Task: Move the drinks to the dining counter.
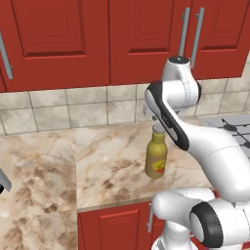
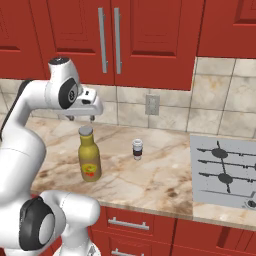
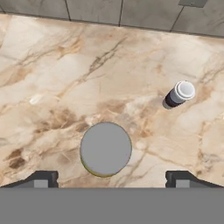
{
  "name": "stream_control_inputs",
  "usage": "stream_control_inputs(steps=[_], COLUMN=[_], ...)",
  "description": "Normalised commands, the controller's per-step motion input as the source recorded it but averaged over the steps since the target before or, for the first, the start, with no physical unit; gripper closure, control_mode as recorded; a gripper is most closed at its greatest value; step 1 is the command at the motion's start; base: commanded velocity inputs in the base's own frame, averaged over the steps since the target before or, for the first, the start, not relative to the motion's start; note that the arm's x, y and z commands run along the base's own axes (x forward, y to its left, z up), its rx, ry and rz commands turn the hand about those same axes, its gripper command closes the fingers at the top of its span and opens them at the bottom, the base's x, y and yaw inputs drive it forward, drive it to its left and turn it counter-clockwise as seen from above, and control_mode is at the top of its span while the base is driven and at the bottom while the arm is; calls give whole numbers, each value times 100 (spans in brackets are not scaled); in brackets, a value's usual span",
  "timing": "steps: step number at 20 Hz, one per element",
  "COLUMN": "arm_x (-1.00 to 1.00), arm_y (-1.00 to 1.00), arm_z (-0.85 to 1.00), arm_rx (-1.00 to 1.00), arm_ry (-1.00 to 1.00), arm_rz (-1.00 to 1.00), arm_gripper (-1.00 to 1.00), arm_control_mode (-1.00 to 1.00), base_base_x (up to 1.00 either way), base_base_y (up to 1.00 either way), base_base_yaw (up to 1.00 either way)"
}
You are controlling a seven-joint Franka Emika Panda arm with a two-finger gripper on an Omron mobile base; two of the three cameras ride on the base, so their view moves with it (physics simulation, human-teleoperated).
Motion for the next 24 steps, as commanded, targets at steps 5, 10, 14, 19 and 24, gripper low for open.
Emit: stream_control_inputs(steps=[5, 10, 14, 19, 24], arm_x=[0, 0, 0, 0, 1], arm_y=[10, 0, 0, 0, -1], arm_z=[-30, -21, -18, -14, -9], arm_rx=[-3, 0, 0, 0, 1], arm_ry=[0, 0, 0, 0, 0], arm_rz=[0, 0, 0, 0, 0], arm_gripper=[-100, -100, -100, -100, -100], arm_control_mode=[-100, -100, -100, -100, -100], base_base_x=[0, 0, 0, 0, 0], base_base_y=[0, 0, 0, 0, 0], base_base_yaw=[0, 0, 0, 0, 0])
